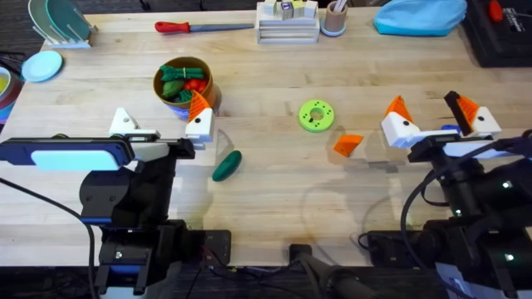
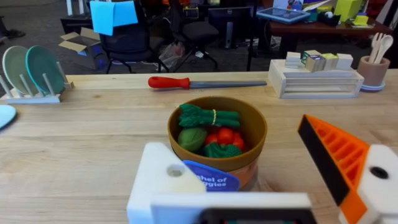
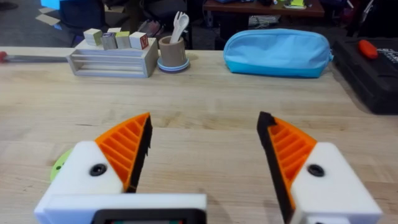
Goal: Pick up the gripper from the table and insert it into the empty holder that is missing its gripper. Then pick up a screw, insert it into the mounting hole, and use the screwdriver to tighten it. Finally, clean up the table by picking up the vegetable and placing it into the bucket.
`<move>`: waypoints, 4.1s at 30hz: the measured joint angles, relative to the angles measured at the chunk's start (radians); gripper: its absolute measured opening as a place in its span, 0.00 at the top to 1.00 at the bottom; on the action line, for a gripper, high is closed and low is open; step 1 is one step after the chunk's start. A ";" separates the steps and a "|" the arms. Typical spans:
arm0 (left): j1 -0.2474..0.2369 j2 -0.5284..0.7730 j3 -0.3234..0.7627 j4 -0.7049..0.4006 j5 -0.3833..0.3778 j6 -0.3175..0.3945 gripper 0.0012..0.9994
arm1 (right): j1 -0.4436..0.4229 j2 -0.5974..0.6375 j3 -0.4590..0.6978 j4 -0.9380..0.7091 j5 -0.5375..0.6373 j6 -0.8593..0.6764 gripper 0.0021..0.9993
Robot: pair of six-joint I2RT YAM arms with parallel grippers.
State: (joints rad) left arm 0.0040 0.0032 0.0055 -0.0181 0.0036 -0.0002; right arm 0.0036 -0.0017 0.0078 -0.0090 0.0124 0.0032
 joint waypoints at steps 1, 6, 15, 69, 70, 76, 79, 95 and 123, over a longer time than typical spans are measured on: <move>0.000 0.000 0.000 0.000 0.000 0.000 0.08 | 0.000 0.000 0.000 0.000 0.000 0.000 0.01; 0.000 0.000 0.000 0.000 0.000 0.000 0.08 | 0.000 0.000 0.000 -0.006 0.000 0.000 0.01; 0.000 0.000 0.008 -0.039 0.011 0.000 0.08 | 0.000 0.000 0.003 0.006 -0.004 0.000 0.01; -0.310 0.730 0.874 -1.157 0.132 0.135 0.73 | 0.000 0.427 0.827 -0.762 -0.059 0.001 0.01; -0.311 0.730 0.874 -1.155 0.132 0.135 0.55 | 0.000 0.427 0.827 -0.766 -0.059 0.001 0.01; -0.311 0.729 0.874 -1.089 0.132 0.131 0.01 | 0.000 0.427 0.827 -0.788 -0.059 0.001 0.01; -0.311 0.729 0.874 -1.034 0.132 0.132 0.01 | 0.000 0.427 0.827 -0.788 -0.059 0.001 0.01; -0.311 0.730 0.874 -0.705 0.136 0.131 0.01 | 0.000 0.427 0.827 -0.789 -0.059 0.001 0.01; -0.312 0.327 0.280 0.068 0.387 0.184 0.01 | 0.000 0.427 0.827 -0.789 -0.059 0.001 0.01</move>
State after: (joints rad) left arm -0.3077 0.3306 0.2860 0.0499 0.3909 0.1835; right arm 0.0036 0.4252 0.8352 -0.7975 -0.0467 0.0040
